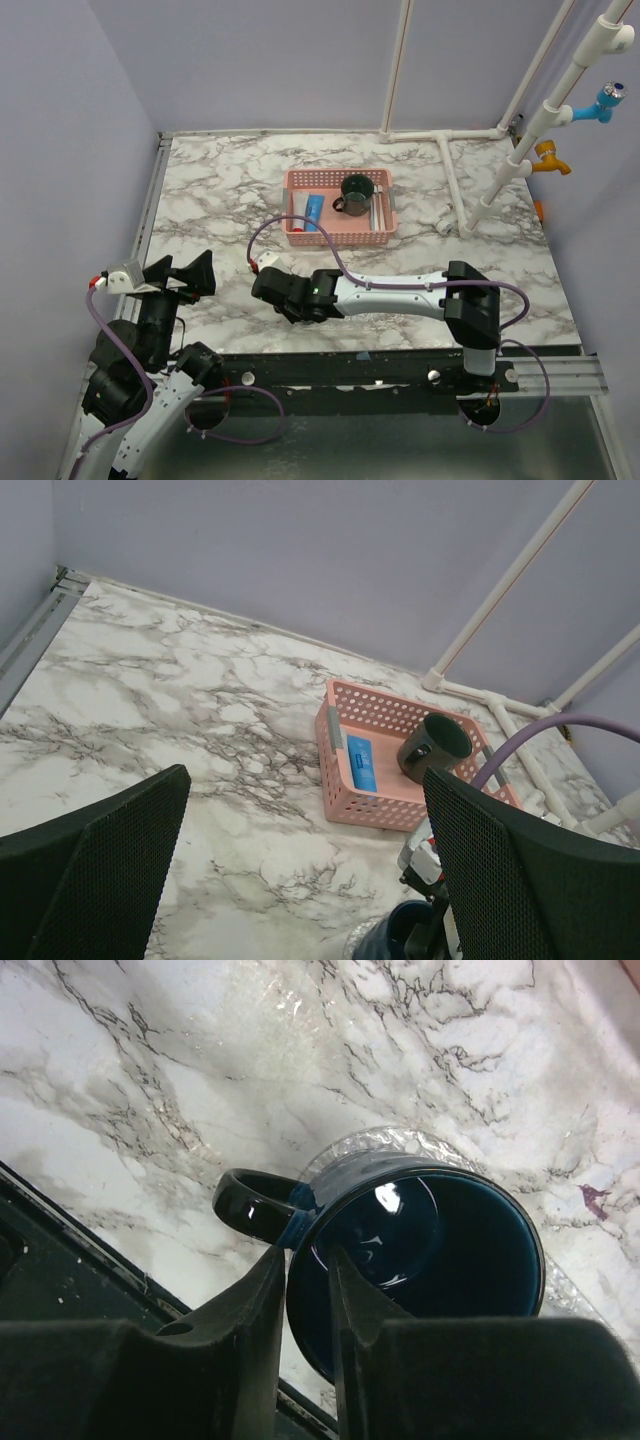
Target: Prepare toiletry sets of a toothbrush and toothpaste on the tray
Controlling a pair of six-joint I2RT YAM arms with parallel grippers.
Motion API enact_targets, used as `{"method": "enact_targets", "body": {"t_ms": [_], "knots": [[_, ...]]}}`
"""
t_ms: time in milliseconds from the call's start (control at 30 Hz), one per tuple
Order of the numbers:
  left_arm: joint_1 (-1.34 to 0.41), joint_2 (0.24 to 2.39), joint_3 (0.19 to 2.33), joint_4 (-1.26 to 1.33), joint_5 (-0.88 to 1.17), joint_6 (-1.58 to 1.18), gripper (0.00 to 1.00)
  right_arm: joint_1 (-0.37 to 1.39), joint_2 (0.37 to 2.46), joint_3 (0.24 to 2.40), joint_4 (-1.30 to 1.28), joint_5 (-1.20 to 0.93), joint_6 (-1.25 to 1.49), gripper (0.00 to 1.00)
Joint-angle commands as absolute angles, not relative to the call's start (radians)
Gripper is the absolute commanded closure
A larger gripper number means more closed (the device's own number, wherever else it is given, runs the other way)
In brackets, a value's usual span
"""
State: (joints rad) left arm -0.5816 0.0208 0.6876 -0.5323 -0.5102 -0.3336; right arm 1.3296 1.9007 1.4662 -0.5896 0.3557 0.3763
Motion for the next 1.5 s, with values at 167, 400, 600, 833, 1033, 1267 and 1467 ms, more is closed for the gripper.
{"method": "enact_targets", "body": {"t_ms": [167, 400, 600, 833, 1033, 1267, 1467], "knots": [[-0.575, 0.026, 0.681, -0.517, -0.517, -0.334, 0.01, 1.340, 1.870, 1.493, -0.588, 0.419, 0.382, 0.63], [-0.574, 0.029, 0.681, -0.517, -0.515, -0.334, 0.01, 1.339, 1.816, 1.560, -0.686, 0.450, 0.376, 0.62], [-0.575, 0.028, 0.681, -0.516, -0.510, -0.334, 0.01, 1.324, 1.768, 1.625, -0.786, 0.509, 0.381, 0.62], [-0.574, 0.029, 0.681, -0.515, -0.506, -0.334, 0.01, 1.238, 1.752, 1.664, -0.824, 0.539, 0.372, 0.62], [-0.575, 0.029, 0.681, -0.514, -0.503, -0.334, 0.01, 1.087, 1.764, 1.686, -0.795, 0.519, 0.378, 0.62], [-0.574, 0.025, 0.681, -0.514, -0.503, -0.334, 0.01, 0.939, 1.844, 1.756, -0.754, 0.541, 0.476, 0.57], [-0.574, 0.026, 0.681, -0.512, -0.494, -0.333, 0.01, 0.853, 1.984, 1.886, -0.753, 0.563, 0.547, 0.52]]}}
